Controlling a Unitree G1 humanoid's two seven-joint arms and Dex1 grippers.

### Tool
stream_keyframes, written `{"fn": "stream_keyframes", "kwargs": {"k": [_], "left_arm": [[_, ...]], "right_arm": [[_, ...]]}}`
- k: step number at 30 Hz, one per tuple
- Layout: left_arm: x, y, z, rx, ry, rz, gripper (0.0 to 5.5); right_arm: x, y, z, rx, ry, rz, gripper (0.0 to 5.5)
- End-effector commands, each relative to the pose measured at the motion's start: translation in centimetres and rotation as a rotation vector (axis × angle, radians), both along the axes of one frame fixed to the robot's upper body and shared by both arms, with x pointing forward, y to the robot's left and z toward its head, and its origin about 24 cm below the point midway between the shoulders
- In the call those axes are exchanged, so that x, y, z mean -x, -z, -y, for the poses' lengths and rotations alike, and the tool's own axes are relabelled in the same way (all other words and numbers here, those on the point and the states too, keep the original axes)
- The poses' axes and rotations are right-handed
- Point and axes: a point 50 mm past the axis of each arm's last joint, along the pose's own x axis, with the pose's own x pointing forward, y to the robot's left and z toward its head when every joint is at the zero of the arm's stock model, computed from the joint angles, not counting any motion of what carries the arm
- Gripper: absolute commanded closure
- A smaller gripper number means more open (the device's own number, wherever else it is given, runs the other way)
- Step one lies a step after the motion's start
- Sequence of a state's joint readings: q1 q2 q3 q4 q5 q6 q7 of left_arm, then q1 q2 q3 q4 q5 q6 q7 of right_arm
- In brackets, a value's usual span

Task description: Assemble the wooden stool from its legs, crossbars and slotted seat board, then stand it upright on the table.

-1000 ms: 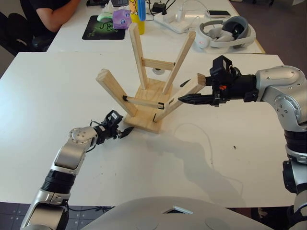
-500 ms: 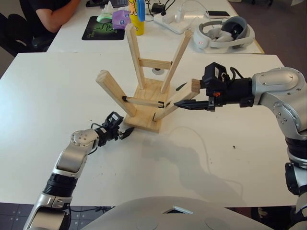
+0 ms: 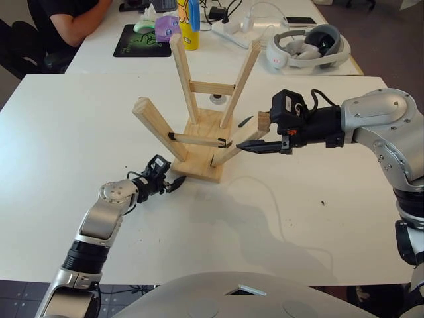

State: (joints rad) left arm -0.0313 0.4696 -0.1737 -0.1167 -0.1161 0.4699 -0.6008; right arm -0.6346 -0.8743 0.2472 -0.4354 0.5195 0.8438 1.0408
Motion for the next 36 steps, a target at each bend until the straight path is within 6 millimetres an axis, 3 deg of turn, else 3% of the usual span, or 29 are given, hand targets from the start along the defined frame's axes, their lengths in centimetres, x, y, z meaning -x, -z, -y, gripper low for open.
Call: {"fn": "stream_keyframes", "kwargs": {"k": [1,6,15,36], "left_arm": [[0.0,0.4,0.7,0.02,-0.011,0.0,1.89],[-0.1,0.4,1.0,0.028,-0.026,0.01,1.89],[0.1,0.7,1.5,0.045,-0.038,0.009,1.89],[0.0,0.8,2.0,0.049,-0.023,0.015,1.89]], "right_arm": [[0.4,4.8,-0.5,0.051,0.023,-0.321,3.43],[-0.5,4.6,-0.5,0.092,0.02,-0.326,3.43],[1.0,5.6,-1.3,0.174,-0.069,-0.34,3.43],[-1.2,6.7,-3.4,0.133,-0.07,-0.397,3.43]]}}
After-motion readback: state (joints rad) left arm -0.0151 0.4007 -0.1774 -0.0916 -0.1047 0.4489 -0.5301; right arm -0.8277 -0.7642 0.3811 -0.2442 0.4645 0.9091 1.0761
